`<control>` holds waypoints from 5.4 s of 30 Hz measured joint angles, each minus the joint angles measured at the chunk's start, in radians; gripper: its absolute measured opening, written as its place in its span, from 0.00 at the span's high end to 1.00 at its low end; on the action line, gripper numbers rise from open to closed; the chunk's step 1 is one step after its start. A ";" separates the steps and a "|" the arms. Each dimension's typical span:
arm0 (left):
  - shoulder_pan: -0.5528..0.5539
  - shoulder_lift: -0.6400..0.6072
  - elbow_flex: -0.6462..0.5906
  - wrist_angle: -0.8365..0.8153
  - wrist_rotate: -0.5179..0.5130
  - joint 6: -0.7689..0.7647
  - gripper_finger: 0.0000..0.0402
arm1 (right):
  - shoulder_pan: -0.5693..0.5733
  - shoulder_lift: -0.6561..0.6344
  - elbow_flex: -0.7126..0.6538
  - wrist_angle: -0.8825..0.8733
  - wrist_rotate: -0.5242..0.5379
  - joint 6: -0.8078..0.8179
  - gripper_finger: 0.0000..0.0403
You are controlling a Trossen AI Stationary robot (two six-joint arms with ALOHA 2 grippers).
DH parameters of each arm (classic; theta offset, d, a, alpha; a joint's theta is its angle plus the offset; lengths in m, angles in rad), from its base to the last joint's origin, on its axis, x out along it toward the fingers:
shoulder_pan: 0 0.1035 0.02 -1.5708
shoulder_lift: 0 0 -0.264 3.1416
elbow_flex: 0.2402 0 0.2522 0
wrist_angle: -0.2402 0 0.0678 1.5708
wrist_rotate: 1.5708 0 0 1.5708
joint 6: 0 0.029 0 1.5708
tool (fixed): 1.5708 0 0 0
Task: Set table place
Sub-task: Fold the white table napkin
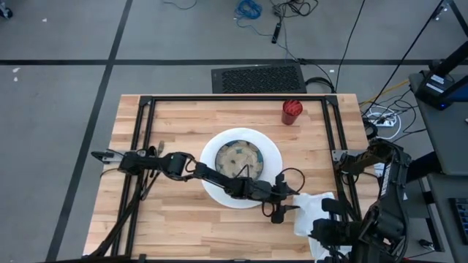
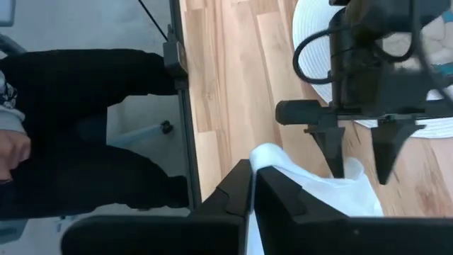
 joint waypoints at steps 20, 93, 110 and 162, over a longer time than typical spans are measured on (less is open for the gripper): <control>-0.033 -0.179 -0.002 -0.525 -0.076 0.100 1.00 | 0.000 0.000 0.002 -0.141 -0.056 0.119 1.00; 0.634 -1.333 0.034 -1.932 -0.100 0.168 1.00 | -1.123 -0.188 0.008 0.415 0.176 -1.543 1.00; 0.092 -1.334 -0.359 -1.899 0.053 -0.259 1.00 | -0.671 -0.188 -0.485 0.449 -0.065 -0.878 1.00; -0.293 -1.230 -0.792 -1.273 -0.028 -0.402 0.71 | -0.304 0.049 -0.741 0.735 -0.212 0.420 0.60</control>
